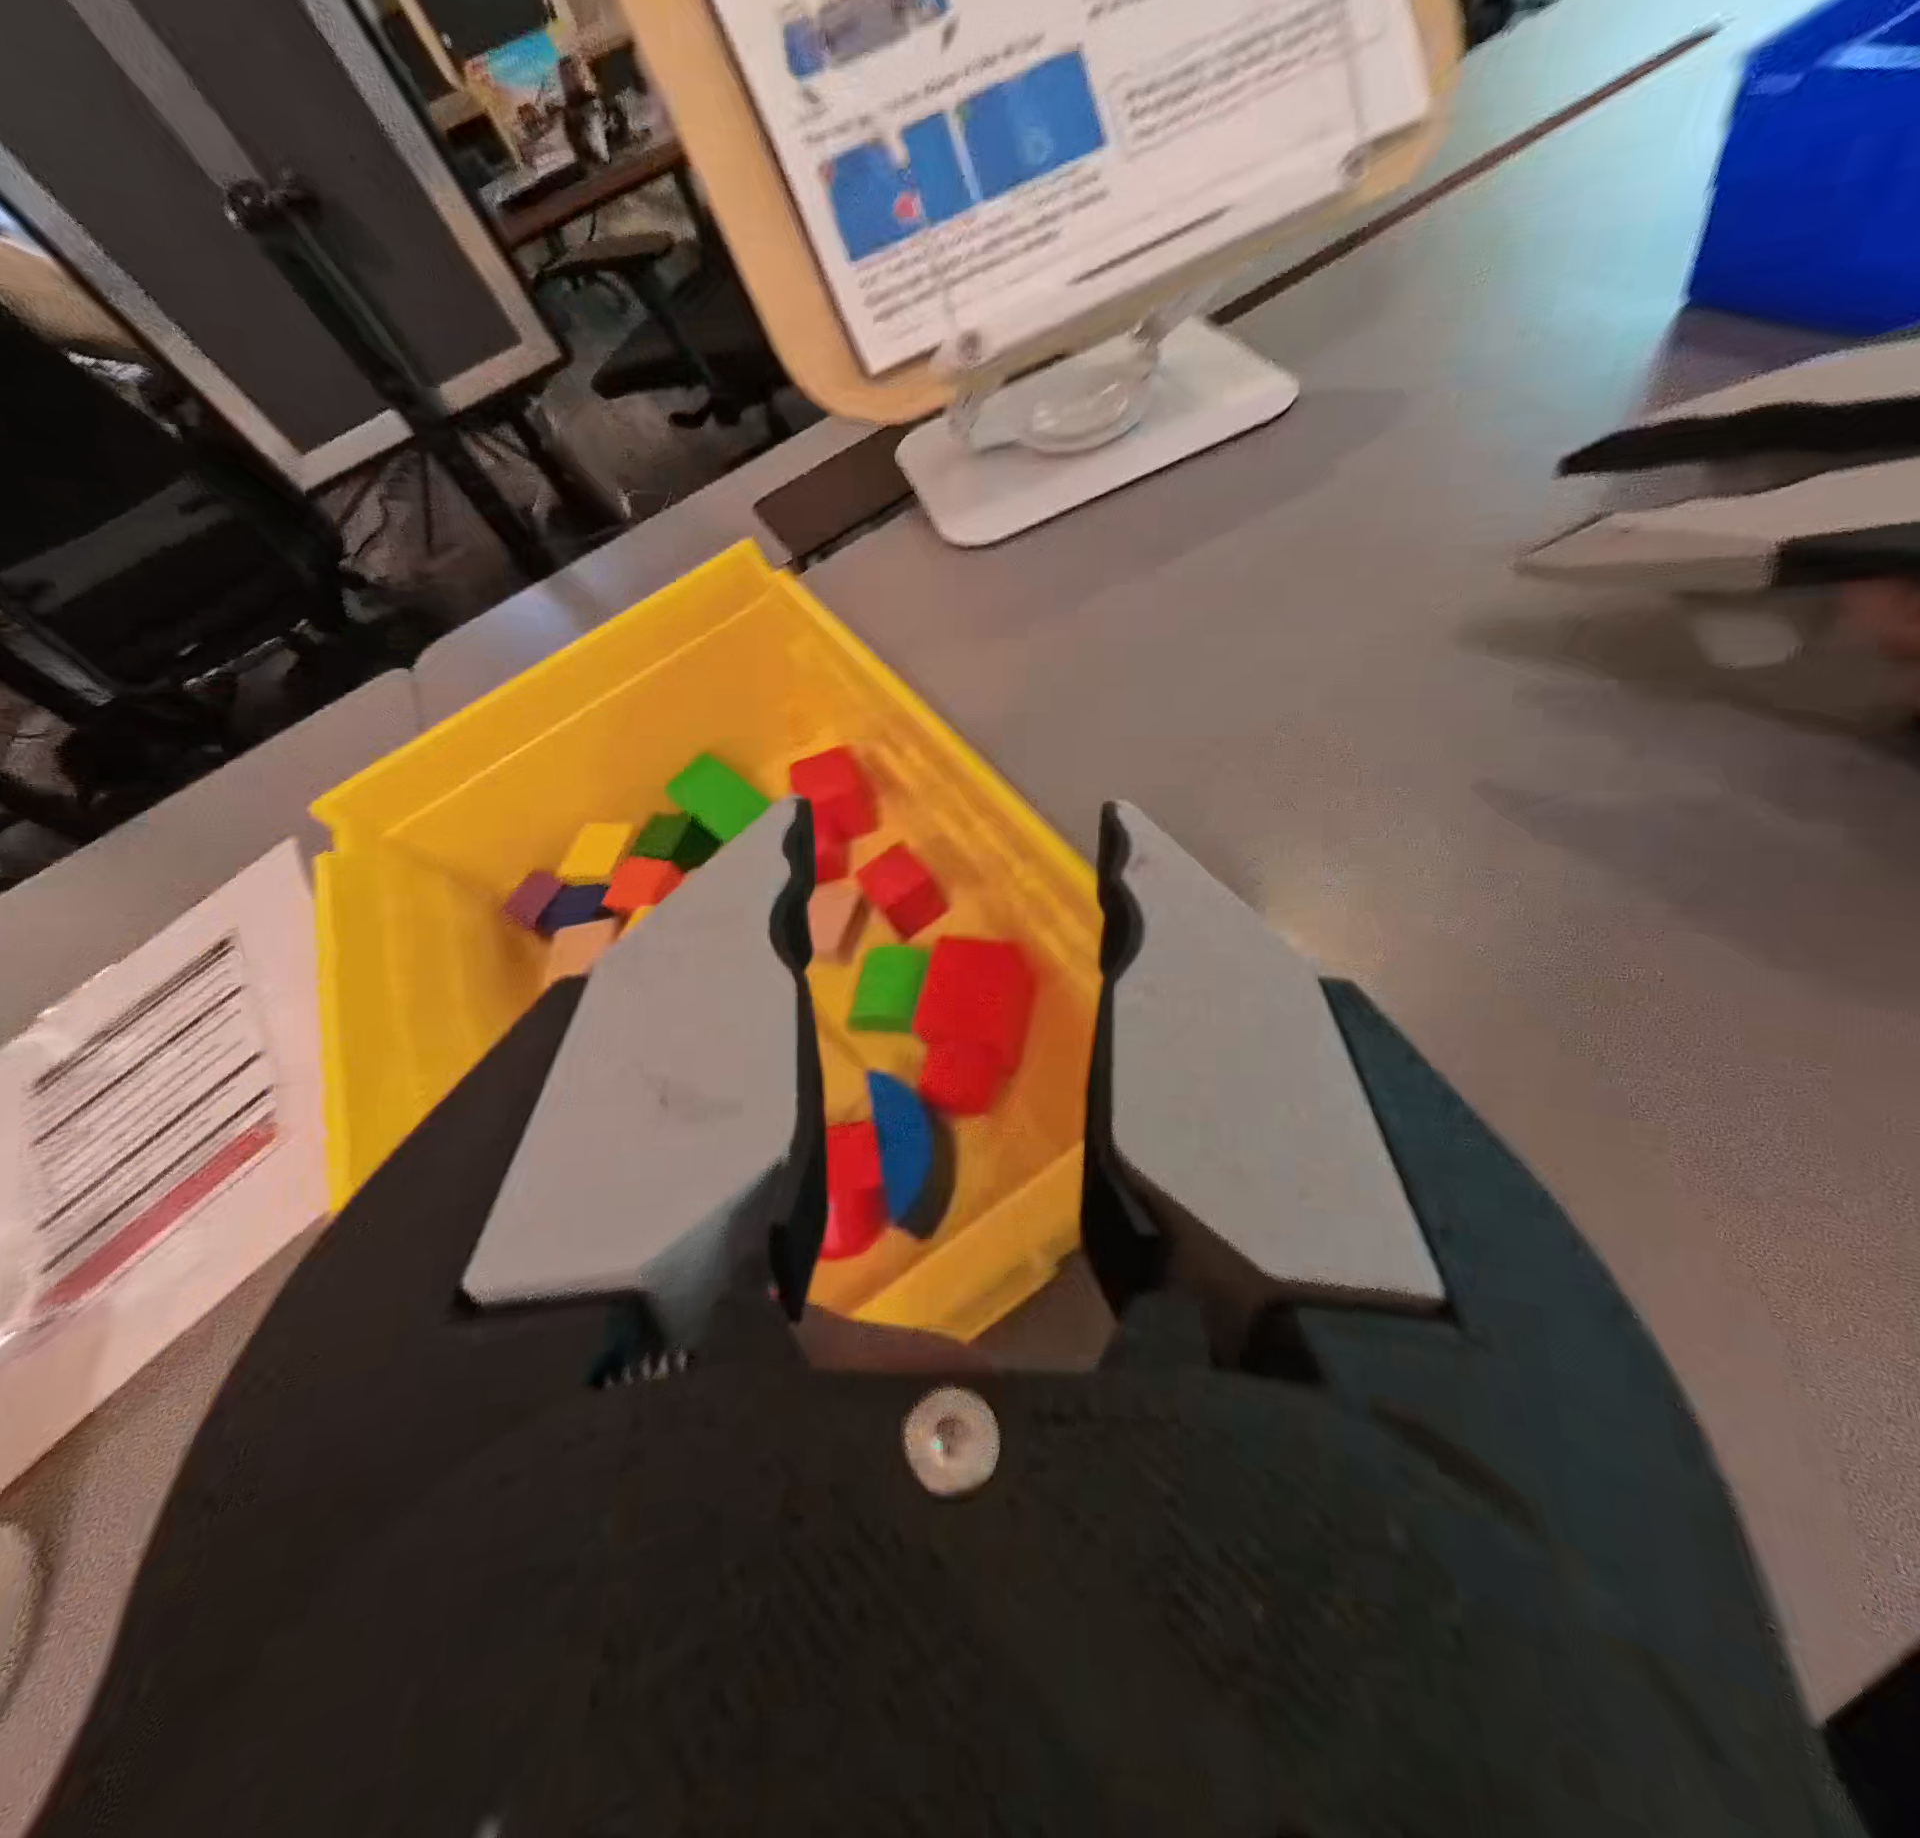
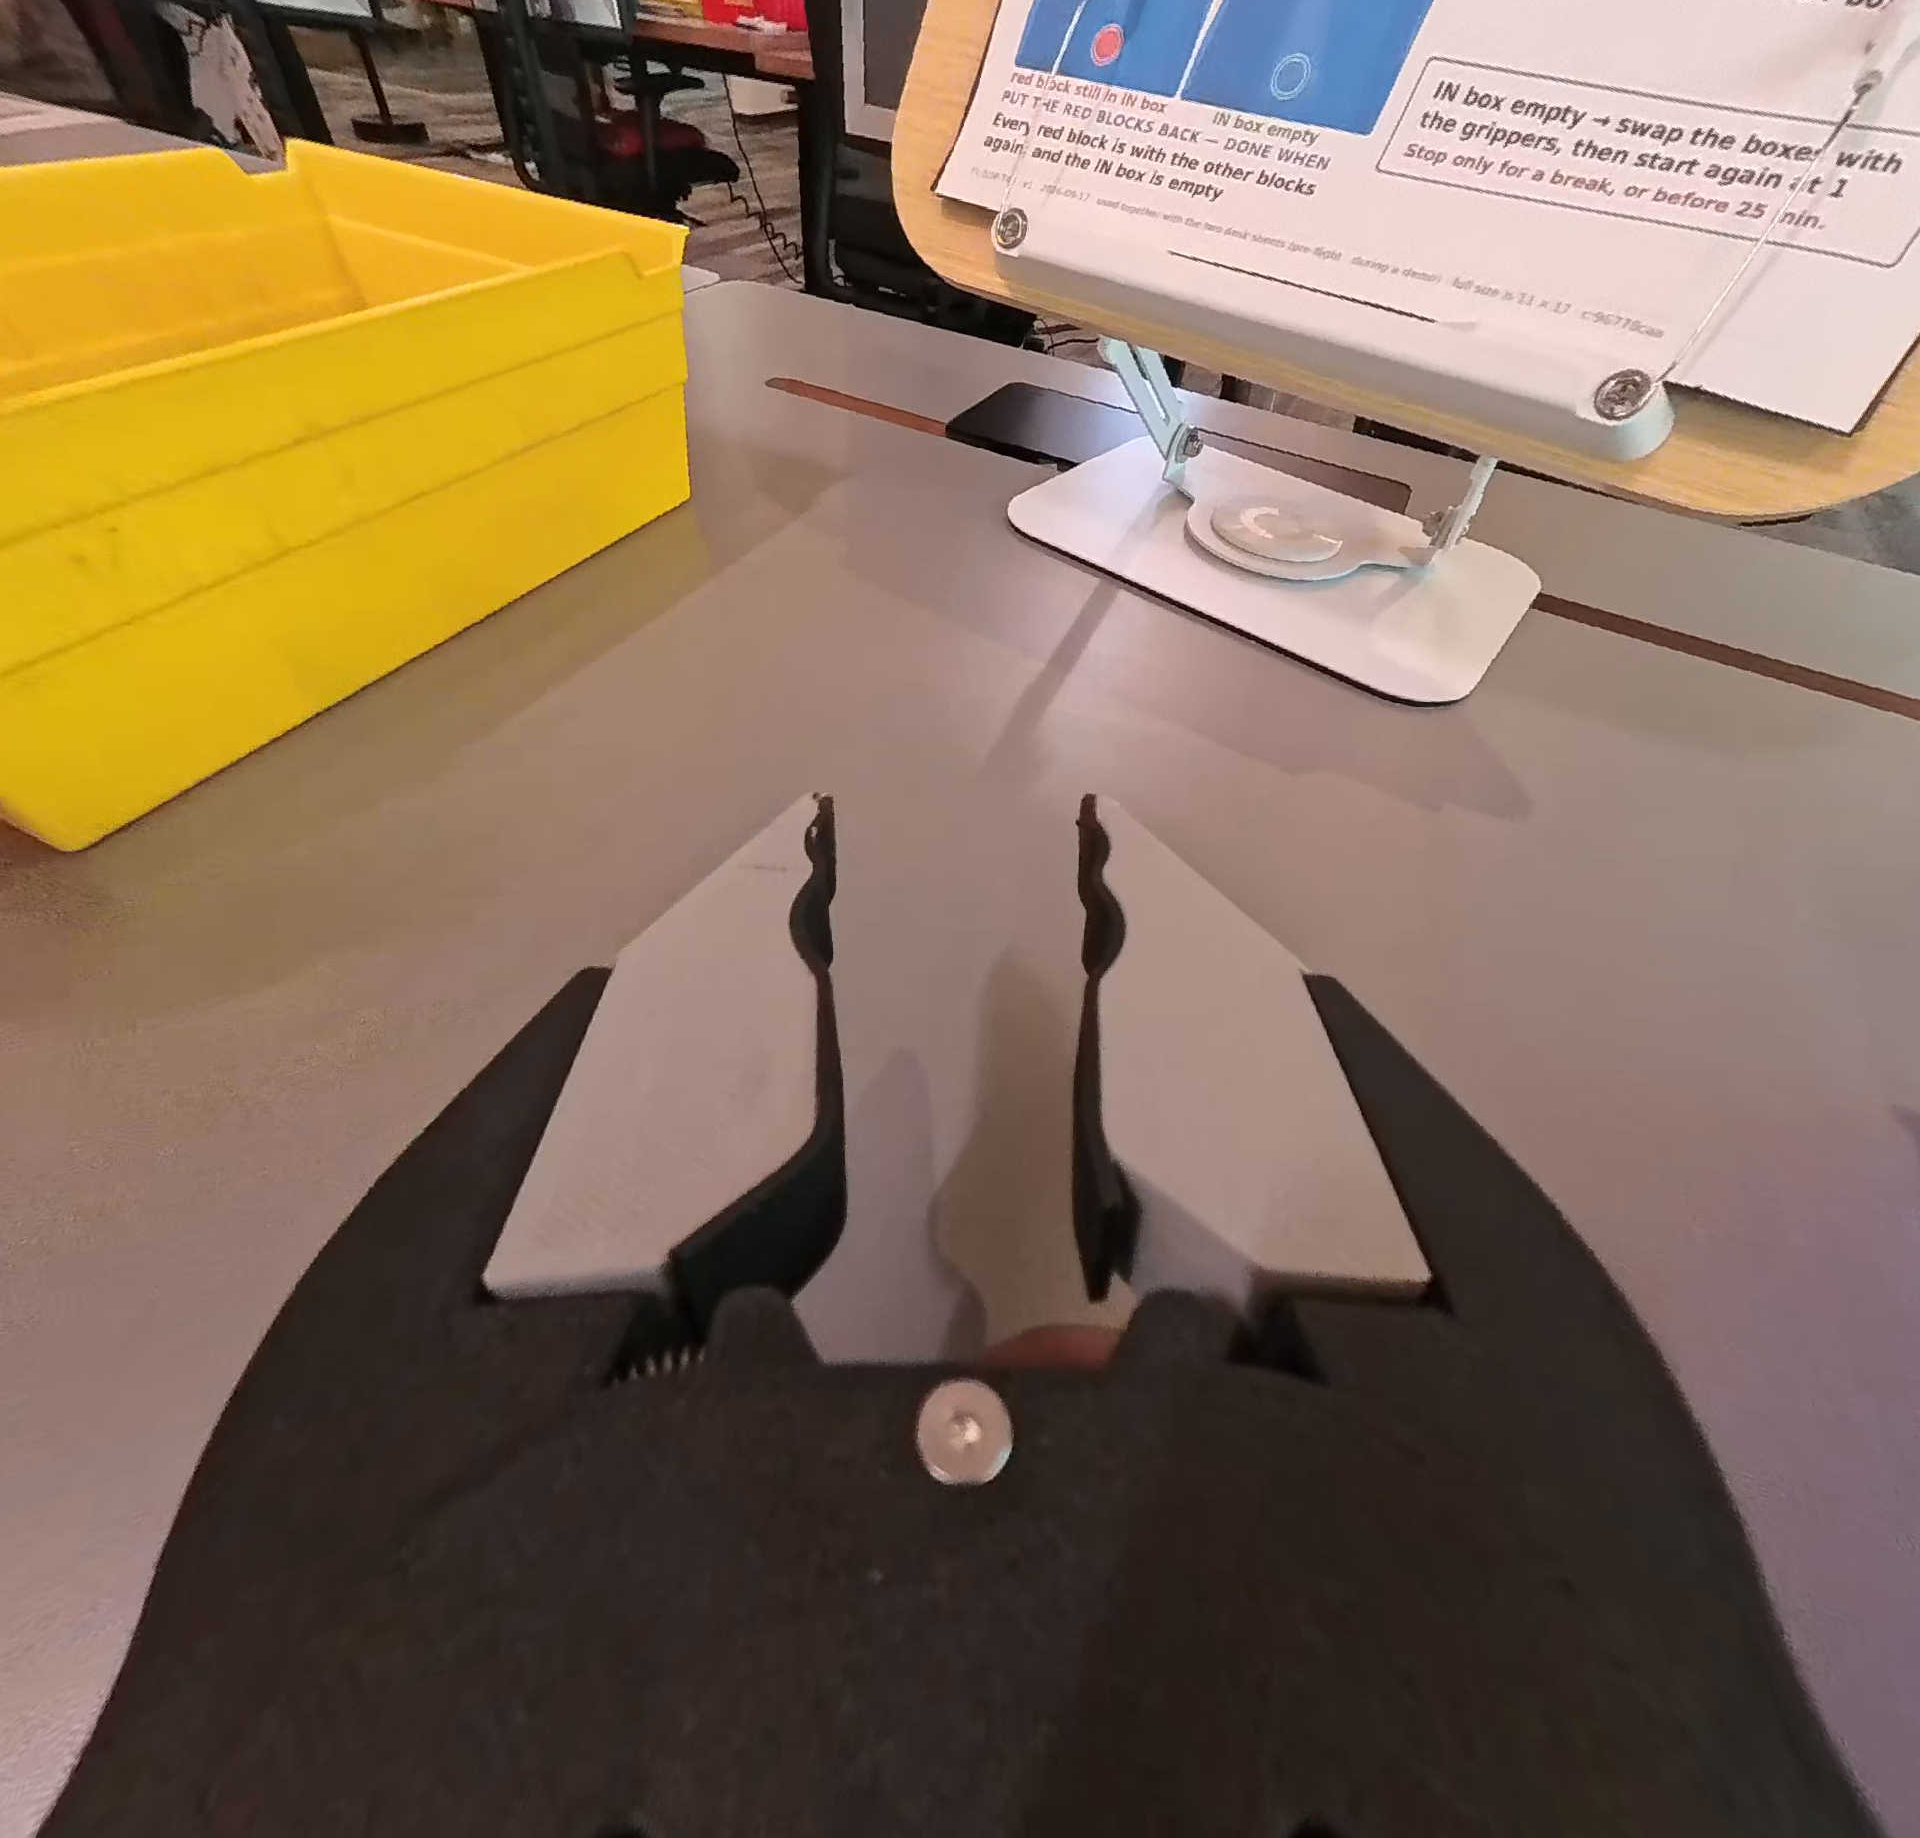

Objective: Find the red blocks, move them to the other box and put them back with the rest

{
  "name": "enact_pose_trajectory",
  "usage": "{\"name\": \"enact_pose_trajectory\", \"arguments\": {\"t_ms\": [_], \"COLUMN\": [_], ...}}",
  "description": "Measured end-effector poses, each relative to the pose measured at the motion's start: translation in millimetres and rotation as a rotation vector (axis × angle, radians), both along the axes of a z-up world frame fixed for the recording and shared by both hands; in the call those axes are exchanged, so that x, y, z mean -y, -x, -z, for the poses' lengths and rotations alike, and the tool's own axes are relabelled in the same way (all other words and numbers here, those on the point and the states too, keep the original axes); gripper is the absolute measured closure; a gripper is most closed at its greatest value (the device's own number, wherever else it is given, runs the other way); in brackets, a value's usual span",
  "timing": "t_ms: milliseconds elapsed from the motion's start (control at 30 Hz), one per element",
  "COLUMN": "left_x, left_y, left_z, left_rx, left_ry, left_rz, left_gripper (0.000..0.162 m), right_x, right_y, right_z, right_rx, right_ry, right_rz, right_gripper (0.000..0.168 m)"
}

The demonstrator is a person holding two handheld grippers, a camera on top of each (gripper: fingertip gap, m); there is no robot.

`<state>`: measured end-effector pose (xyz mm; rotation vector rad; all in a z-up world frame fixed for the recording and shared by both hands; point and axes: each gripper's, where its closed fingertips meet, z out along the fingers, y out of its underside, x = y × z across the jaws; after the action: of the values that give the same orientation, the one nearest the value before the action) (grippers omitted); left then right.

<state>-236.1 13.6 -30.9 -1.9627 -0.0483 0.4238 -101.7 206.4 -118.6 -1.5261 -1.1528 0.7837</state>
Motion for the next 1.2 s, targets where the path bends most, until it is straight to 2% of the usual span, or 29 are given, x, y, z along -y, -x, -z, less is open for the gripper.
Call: {"name": "enact_pose_trajectory", "arguments": {"t_ms": [100,200,300,400,633,733,867,1067,1200], "left_x": [20,35,51,61,67,60,58,49,40], "left_y": [50,78,100,103,94,87,87,98,116], "left_z": [32,70,96,112,143,144,143,121,90], "left_rx": [0.017,0.088,0.116,0.219,0.351,0.426,0.4,0.281,0.078], "left_ry": [0.25,0.47,0.63,0.706,0.799,0.765,0.756,0.662,0.536], "left_rz": [-0.024,-0.033,-0.106,-0.159,-0.133,-0.105,-0.086,-0.104,-0.163], "left_gripper": [0.108,0.102,0.094,0.088,0.091,0.098,0.099,0.099,0.099], "right_x": [2,4,3,3,9,11,12,13,14], "right_y": [1,2,2,2,3,3,3,4,5], "right_z": [2,2,2,2,2,1,1,2,2], "right_rx": [0.01,0.013,0.01,0.008,0.008,0.005,0.003,0.009,0.01], "right_ry": [-0.001,-0.009,-0.004,0.008,0.001,0.003,0.008,0.001,0.002], "right_rz": [-0.01,-0.019,-0.018,-0.022,-0.046,-0.053,-0.06,-0.067,-0.073], "right_gripper": [0.124,0.125,0.125,0.125,0.126,0.127,0.127,0.128,0.128]}}
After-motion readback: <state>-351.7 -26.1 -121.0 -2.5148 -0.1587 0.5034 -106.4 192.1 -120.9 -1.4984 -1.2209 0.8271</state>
